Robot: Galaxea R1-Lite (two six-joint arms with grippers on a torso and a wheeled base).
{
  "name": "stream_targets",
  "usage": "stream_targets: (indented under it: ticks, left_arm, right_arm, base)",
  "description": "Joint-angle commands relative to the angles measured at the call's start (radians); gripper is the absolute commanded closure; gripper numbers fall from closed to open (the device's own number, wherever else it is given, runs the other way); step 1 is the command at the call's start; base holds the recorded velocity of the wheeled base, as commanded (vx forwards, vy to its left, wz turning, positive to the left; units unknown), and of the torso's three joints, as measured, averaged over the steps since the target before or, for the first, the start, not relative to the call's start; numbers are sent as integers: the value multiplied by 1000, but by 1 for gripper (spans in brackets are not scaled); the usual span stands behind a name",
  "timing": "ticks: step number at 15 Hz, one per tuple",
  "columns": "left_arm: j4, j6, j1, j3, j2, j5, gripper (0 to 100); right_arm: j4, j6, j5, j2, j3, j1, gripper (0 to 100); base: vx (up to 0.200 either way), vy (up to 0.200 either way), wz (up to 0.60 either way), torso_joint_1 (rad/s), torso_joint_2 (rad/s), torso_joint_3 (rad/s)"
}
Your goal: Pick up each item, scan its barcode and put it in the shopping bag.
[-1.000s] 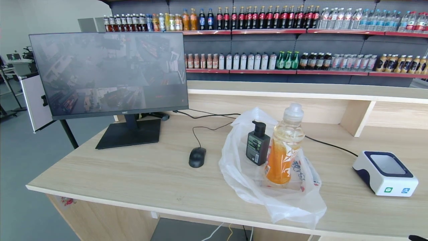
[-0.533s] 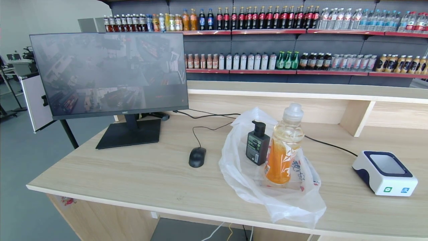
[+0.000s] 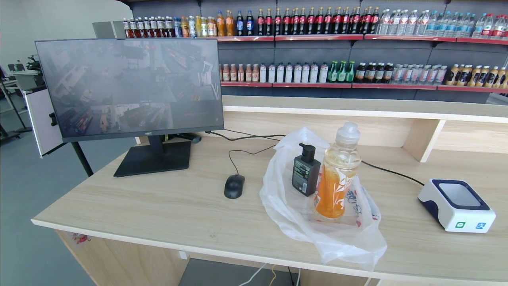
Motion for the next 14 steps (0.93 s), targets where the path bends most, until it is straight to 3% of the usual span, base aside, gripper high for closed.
stream_targets:
  ticks: [1, 3, 8, 14]
  left_arm:
    - [0, 0, 0, 0, 0, 0, 100]
    - [0, 0, 0, -1, 0, 0, 100]
    - [0, -2, 0, 0, 0, 0, 100]
    - [0, -5, 0, 0, 0, 0, 100]
  right_arm:
    - [0, 0, 0, -114, 0, -13, 0]
    - [2, -7, -6, -219, 0, -18, 0]
    - [2, -1, -15, -219, 0, -18, 0]
    - [2, 3, -17, -219, 0, -18, 0]
  base:
    - [0, 0, 0, 0, 0, 0]
    - [0, 0, 0, 0, 0, 0]
    - [0, 0, 0, 0, 0, 0]
    - [-200, 0, 0, 6, 4, 4]
